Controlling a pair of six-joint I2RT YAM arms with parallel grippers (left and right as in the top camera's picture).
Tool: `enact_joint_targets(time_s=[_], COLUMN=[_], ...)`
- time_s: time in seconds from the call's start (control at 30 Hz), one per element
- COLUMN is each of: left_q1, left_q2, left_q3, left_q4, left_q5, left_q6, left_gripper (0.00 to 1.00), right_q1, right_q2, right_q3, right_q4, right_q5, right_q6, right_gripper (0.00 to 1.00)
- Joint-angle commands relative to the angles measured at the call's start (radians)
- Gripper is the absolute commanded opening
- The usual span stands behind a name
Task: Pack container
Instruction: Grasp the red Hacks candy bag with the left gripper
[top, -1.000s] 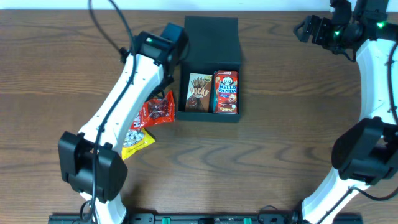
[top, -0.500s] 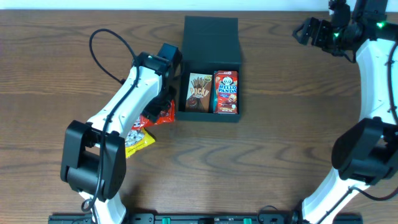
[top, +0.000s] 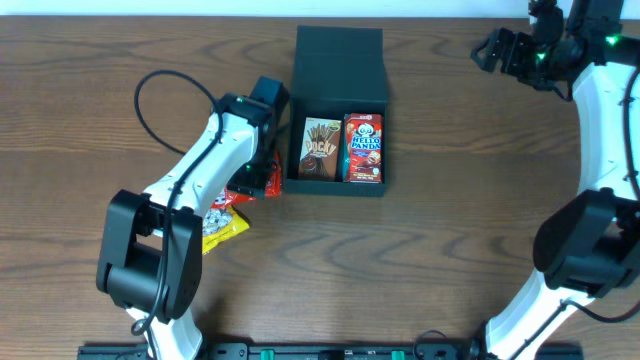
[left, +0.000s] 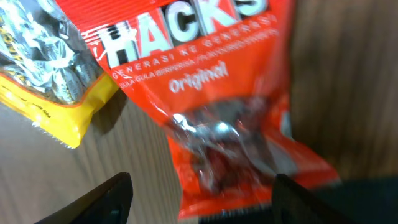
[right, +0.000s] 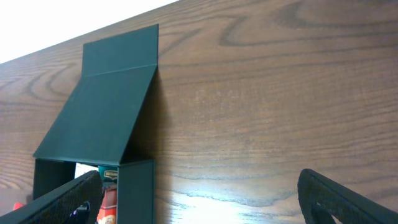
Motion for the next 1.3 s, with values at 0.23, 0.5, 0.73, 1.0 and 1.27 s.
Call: enact_joint_targets(time_s=[0.23,0.5,0.73,1.0,1.27], left_q1=[0.054,0.06,0.097,0.137,0.099], left_q2=[0.034,0.098,0.097,0.089,0.089], left_q3=[-0.042,-0.042,-0.042,0.046,0.35], left_q4=[0.103,0.113,0.156,0.154,0.138], left_q5=[-0.011,0.052,0.053,0.07,0.07], left_q6=[-0.079,-0.058,0.081,0.382,0.931], left_gripper=[0.76,0.54,0.06,0.06,0.06], right_q1=[-0.005,-0.005,-0.005,-0.005,-0.005], right_q2=[-0.013,-0.013,-0.013,-0.013,-0.013], right_q3=[0.021,0.021,0.021,0.021,0.021], right_q4=[-0.008,-0.009,-0.009,-0.003,-0.001], right_q5=[-0.007,-0.007,-0.007,-0.007,-0.007], right_q6=[-0.014,-0.014,-0.014,-0.012,-0.002], right_gripper=[0.99,0.99,0.99,0.99,0.99])
